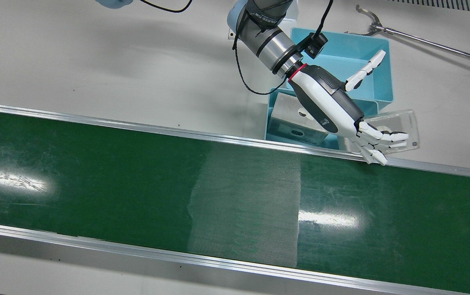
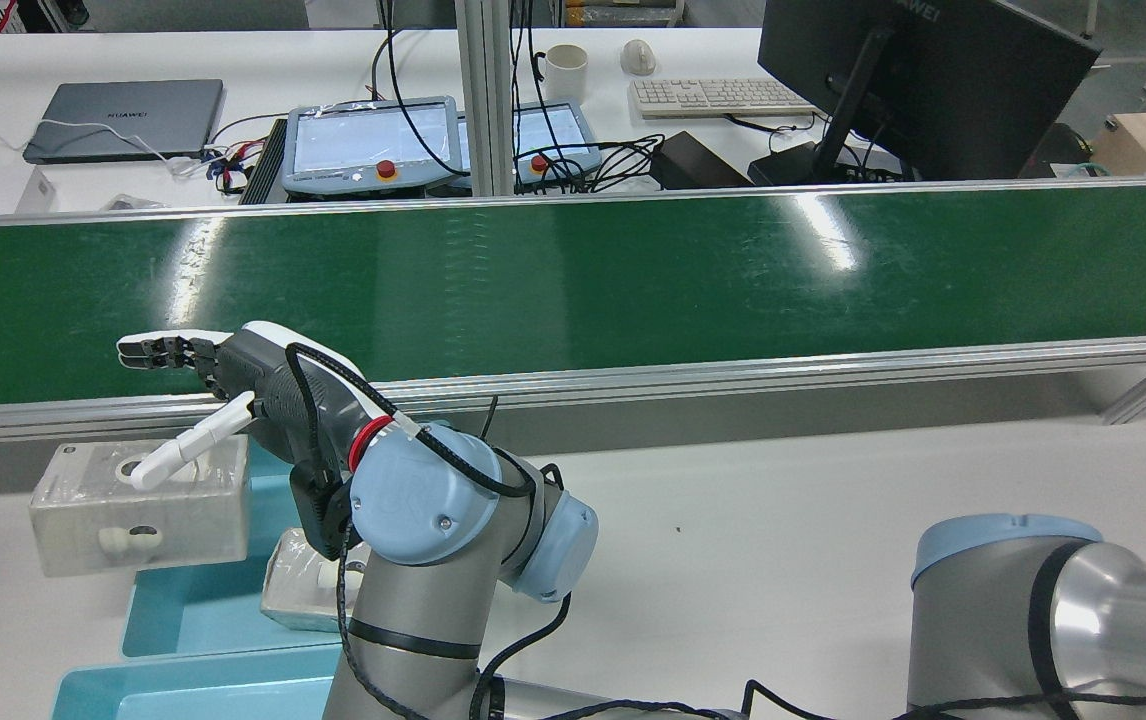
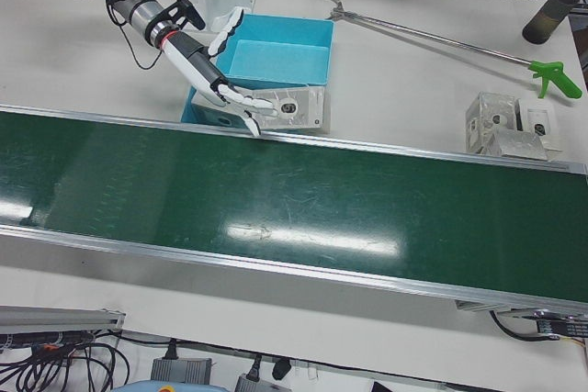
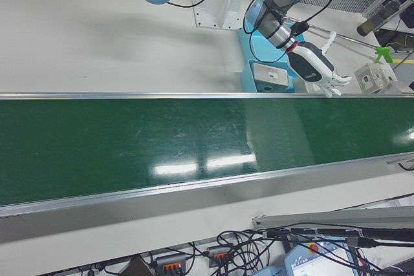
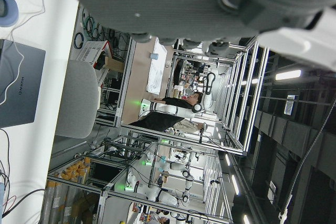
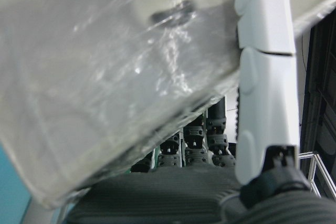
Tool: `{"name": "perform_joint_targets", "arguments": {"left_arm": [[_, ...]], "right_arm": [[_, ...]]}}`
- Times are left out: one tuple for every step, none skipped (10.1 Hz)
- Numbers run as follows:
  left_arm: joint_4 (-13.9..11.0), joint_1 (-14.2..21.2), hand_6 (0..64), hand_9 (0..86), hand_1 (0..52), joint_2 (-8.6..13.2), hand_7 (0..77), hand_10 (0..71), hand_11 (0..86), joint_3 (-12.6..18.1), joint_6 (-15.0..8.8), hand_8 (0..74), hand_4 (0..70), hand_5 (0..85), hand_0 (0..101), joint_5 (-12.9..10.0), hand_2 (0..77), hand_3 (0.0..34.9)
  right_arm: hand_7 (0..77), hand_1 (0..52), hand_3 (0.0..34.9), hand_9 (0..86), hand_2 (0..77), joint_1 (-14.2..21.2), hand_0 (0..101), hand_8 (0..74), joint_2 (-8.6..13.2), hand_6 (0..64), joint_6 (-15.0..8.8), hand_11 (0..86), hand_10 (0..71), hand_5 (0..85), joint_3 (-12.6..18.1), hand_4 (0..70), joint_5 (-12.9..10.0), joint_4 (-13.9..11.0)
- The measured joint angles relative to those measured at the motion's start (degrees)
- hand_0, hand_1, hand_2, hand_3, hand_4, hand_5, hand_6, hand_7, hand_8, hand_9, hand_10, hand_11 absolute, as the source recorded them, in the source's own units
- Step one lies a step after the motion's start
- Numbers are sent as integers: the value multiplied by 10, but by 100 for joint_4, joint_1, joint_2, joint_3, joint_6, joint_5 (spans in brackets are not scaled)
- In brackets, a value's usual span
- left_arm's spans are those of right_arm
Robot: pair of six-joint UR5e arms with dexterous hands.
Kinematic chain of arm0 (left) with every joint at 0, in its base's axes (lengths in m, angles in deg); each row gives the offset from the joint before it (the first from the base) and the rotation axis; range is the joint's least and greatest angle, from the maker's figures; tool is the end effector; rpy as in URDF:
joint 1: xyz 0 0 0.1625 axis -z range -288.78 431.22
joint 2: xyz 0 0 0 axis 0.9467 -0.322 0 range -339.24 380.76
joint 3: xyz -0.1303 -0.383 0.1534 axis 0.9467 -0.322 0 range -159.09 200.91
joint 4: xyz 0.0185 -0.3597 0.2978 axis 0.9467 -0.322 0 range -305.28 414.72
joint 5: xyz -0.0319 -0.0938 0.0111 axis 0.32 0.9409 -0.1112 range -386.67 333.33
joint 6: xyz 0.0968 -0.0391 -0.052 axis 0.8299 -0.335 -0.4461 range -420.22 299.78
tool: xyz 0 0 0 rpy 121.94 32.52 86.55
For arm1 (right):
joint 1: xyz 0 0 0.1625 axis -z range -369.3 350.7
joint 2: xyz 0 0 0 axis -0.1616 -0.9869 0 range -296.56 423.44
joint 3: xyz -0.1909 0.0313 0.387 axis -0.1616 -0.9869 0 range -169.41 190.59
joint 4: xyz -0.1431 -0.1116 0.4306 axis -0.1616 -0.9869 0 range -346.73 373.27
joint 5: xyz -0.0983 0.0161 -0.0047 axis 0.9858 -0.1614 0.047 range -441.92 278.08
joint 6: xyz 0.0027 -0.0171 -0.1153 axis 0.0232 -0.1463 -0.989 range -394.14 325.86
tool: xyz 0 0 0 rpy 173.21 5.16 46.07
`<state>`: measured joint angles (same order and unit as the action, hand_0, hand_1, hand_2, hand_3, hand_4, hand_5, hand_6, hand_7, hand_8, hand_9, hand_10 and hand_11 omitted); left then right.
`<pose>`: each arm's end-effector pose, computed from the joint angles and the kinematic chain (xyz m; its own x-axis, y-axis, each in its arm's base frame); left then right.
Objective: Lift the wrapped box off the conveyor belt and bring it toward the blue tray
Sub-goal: 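Carry the wrapped box toward the light-blue tray with the right hand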
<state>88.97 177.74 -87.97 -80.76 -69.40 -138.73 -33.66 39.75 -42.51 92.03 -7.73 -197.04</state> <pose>-0.2640 -0.5751 0.4523 -0.9793 -0.0841 0.1841 -0.1776 -0.0789 -0.9809 -0.6431 -0.4724 -0.0056 -0.6718 0.7407 0.0051 0.3253 0.3012 -0.8964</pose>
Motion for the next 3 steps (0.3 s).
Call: {"name": "perform_joint_targets", "arguments": {"left_arm": [[0, 0, 5, 5, 0, 0, 5, 5, 5, 0, 0, 5, 0, 11, 0, 0, 11, 0], [0, 0, 5, 5, 0, 0, 5, 5, 5, 0, 0, 5, 0, 11, 0, 0, 11, 0], [0, 0, 5, 5, 0, 0, 5, 5, 5, 0, 0, 5, 0, 11, 0, 0, 5, 0]], "right_arm": [[49, 136, 6, 11, 22, -6, 486, 0, 31, 16, 44, 16, 0, 164, 34, 104, 56, 2], [49, 136, 6, 11, 22, -52, 486, 0, 2, 16, 131, 16, 0, 164, 159, 104, 63, -3], [49, 136, 6, 11, 22, -160, 486, 0, -179, 16, 204, 16, 0, 164, 419, 104, -37, -10]]}}
